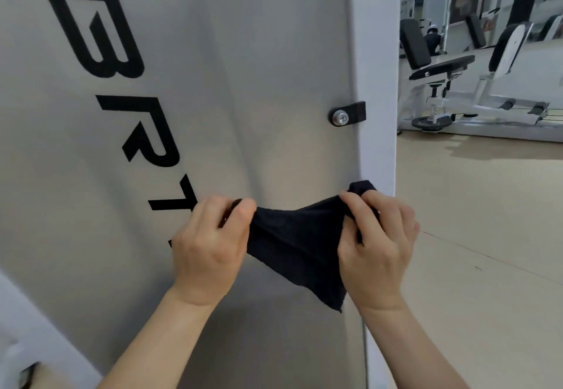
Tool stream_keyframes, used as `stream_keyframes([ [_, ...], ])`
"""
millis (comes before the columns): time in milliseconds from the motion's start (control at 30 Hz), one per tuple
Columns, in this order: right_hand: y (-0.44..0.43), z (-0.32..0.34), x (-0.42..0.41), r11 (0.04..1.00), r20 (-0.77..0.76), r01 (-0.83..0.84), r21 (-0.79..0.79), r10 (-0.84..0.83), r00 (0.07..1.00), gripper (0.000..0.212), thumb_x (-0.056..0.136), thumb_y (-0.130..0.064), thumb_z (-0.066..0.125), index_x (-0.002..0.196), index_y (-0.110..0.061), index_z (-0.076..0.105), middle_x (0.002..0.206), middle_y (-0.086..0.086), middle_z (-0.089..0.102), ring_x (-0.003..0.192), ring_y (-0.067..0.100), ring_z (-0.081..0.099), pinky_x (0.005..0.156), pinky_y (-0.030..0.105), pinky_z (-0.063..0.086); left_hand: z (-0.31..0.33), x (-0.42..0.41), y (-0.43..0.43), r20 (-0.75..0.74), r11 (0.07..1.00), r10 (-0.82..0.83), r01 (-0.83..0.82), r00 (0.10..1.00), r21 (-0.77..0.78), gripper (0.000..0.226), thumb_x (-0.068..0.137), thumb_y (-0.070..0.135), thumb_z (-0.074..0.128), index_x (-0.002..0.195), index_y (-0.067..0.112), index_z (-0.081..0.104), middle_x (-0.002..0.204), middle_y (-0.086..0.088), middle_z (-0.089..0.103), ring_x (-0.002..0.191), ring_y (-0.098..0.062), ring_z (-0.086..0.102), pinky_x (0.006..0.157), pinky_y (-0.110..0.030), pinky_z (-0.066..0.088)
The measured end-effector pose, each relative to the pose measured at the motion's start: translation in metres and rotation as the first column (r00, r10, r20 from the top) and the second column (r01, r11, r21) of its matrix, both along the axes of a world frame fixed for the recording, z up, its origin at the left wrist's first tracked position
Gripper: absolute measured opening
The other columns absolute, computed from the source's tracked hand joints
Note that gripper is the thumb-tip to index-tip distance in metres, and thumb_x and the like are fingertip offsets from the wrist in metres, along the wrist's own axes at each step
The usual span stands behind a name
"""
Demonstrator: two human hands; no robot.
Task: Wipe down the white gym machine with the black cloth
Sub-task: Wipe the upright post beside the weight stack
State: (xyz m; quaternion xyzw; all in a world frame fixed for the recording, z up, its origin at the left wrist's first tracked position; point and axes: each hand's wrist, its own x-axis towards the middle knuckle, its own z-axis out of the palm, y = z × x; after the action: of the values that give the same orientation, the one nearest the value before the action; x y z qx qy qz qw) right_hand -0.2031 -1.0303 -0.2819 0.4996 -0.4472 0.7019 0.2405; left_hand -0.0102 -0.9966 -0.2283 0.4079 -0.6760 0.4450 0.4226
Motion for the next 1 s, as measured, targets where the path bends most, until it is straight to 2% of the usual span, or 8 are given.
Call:
stream_keyframes([
  [100, -0.003, -0.016, 0.016, 0.990, 0.070, -0.144, 0.016, 0.142, 0.987, 0.031, 0.092, -0.002, 0.057, 0.121, 0.003, 0.066, 0.107, 0.021, 0.054, 0.102, 0.026, 0.050, 0.094, 0.034, 0.045, -0.011, 0.012, -0.004, 0.090, 0.997, -0.074, 0.073, 0.993, 0.015, 0.036, 0.075, -0.014, 0.063, 0.097, 0.012, 0.054, 0.078, -0.009, 0.053, 0.062, -0.023, 0.045, 0.050, -0.032, 0.042],
  [200, -0.004, -0.033, 0.041, 0.972, 0.061, -0.216, 0.091, 0.211, 0.975, 0.056, 0.092, -0.018, 0.051, 0.140, 0.007, 0.040, 0.133, 0.026, 0.031, 0.138, 0.017, 0.028, 0.117, 0.034, 0.023, -0.020, 0.029, 0.003, 0.084, 0.992, -0.107, 0.100, 0.991, 0.082, 0.031, 0.078, -0.011, 0.063, 0.096, 0.013, 0.055, 0.086, -0.006, 0.047, 0.064, -0.023, 0.044, 0.054, -0.036, 0.042],
  [333, -0.009, -0.030, 0.081, 0.984, 0.048, -0.168, 0.063, 0.165, 0.985, 0.061, 0.093, -0.023, 0.049, 0.143, 0.008, 0.033, 0.144, 0.032, 0.019, 0.145, 0.026, 0.017, 0.120, 0.043, 0.016, -0.033, 0.070, 0.026, 0.034, 0.990, -0.061, 0.056, 0.998, 0.133, 0.028, 0.081, -0.005, 0.064, 0.097, 0.017, 0.058, 0.082, -0.005, 0.059, 0.065, -0.022, 0.048, 0.053, -0.036, 0.042],
  [500, 0.008, -0.016, 0.172, 0.987, -0.290, -0.161, -0.006, 0.153, 0.945, 0.052, 0.094, -0.027, 0.048, 0.143, -0.010, 0.043, 0.145, 0.021, 0.028, 0.142, 0.042, 0.023, 0.118, 0.048, 0.022, -0.040, 0.145, 0.052, -0.039, 0.985, 0.055, -0.048, 0.998, 0.164, 0.021, 0.084, 0.005, 0.054, 0.095, 0.014, 0.068, 0.081, -0.008, 0.058, 0.069, -0.027, 0.051, 0.058, -0.043, 0.045],
  [600, 0.022, -0.014, 0.227, 0.989, -0.516, -0.141, -0.044, 0.098, 0.851, 0.057, 0.091, -0.026, 0.053, 0.146, -0.013, 0.045, 0.149, 0.017, 0.031, 0.146, 0.034, 0.022, 0.118, 0.045, 0.024, -0.045, 0.191, 0.068, -0.098, 0.984, 0.141, -0.129, 0.985, 0.125, 0.021, 0.078, 0.008, 0.054, 0.093, 0.017, 0.065, 0.081, -0.010, 0.055, 0.072, -0.028, 0.048, 0.061, -0.043, 0.040],
  [767, 0.040, -0.026, 0.296, 0.973, -0.853, -0.227, -0.040, 0.085, 0.515, 0.052, 0.097, -0.016, 0.036, 0.149, -0.010, 0.042, 0.159, 0.007, 0.029, 0.149, 0.026, 0.024, 0.121, 0.039, 0.020, -0.079, 0.249, 0.078, -0.331, 0.991, 0.114, -0.083, 0.937, 0.105, 0.020, 0.087, 0.010, 0.051, 0.087, 0.001, 0.069, 0.088, -0.015, 0.054, 0.076, -0.031, 0.051, 0.070, -0.042, 0.043],
  [900, 0.040, 0.002, 0.275, 0.962, -0.974, -0.272, 0.039, 0.097, 0.204, 0.054, 0.097, -0.011, 0.033, 0.151, -0.012, 0.038, 0.158, 0.007, 0.032, 0.149, 0.023, 0.024, 0.121, 0.037, 0.022, -0.110, 0.264, 0.085, -0.710, 0.971, -0.066, 0.210, 0.701, 0.117, 0.025, 0.083, 0.025, 0.059, 0.106, 0.017, 0.053, 0.095, 0.003, 0.048, 0.082, -0.015, 0.048, 0.077, -0.024, 0.043],
  [1000, 0.036, 0.052, 0.268, 0.966, -0.932, -0.257, -0.036, 0.060, 0.356, 0.058, 0.092, -0.006, 0.042, 0.150, -0.006, 0.034, 0.156, 0.010, 0.033, 0.147, 0.025, 0.030, 0.118, 0.039, 0.029, -0.108, 0.260, 0.087, -0.934, 0.899, -0.122, 0.436, 0.335, 0.039, 0.032, 0.083, 0.027, 0.072, 0.104, 0.033, 0.048, 0.098, 0.015, 0.055, 0.093, -0.006, 0.056, 0.078, -0.021, 0.048],
])
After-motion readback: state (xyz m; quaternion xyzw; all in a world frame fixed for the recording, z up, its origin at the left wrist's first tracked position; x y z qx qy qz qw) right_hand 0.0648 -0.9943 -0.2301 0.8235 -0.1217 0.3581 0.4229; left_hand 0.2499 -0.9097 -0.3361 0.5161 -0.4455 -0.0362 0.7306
